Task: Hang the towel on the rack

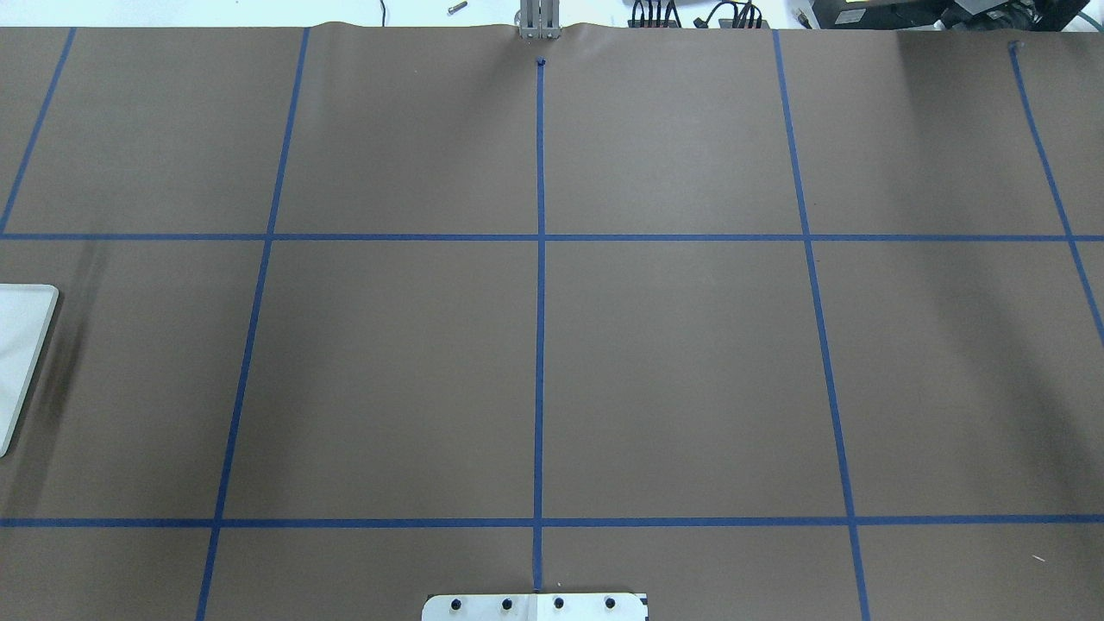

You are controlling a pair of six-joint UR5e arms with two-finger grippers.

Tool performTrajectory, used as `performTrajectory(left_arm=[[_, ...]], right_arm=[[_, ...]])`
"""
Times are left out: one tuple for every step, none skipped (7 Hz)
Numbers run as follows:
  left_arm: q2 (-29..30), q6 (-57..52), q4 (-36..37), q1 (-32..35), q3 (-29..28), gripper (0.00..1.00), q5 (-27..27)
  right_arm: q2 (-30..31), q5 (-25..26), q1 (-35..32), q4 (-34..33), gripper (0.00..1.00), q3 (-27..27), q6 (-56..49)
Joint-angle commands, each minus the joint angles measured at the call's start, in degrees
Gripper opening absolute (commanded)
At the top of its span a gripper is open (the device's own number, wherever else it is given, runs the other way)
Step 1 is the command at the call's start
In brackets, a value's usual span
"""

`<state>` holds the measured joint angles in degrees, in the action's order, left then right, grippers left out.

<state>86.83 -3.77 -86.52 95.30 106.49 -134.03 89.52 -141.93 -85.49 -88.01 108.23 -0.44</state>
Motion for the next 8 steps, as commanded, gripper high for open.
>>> performTrajectory(left_arm=[[-0.35,0.34,-2.15,-0.02,0.3,0.98,-0.01],[-0.26,0.34,-2.25,-0.03,0.21,0.98,-0.09],[-0.26,0.26,-2.25,-0.03,-0.06,0.98,-0.09],[-0.35,0.25,-2.25,-0.03,0.12,0.98,-0.18],[-0.44,0.25,-2.25,-0.11,0.03,0.98,-1.49],[-0.52,0.34,-2.16,-0.03,0.2,0.98,-2.54],[-0.96,0.34,-2.16,-0.2,-0.14,0.98,-2.55],[-1.05,0.34,-2.16,-0.29,0.03,0.98,-2.55]], right_arm=[[-0.13,0.07,2.23,0.12,1.0,-0.55,0.01],[0.65,-0.27,2.17,0.12,1.0,-0.12,0.0],[0.74,-0.36,2.08,0.04,1.0,0.05,0.27],[0.22,-0.54,2.08,-0.05,1.0,-0.64,0.27],[-0.57,-0.45,2.17,-0.05,1.0,-0.21,0.27],[0.21,-0.54,2.08,-0.05,1.0,0.58,0.36],[0.91,-0.54,2.08,-0.05,1.0,-0.03,0.27],[-0.04,-0.45,2.17,0.03,1.0,-1.77,0.18]])
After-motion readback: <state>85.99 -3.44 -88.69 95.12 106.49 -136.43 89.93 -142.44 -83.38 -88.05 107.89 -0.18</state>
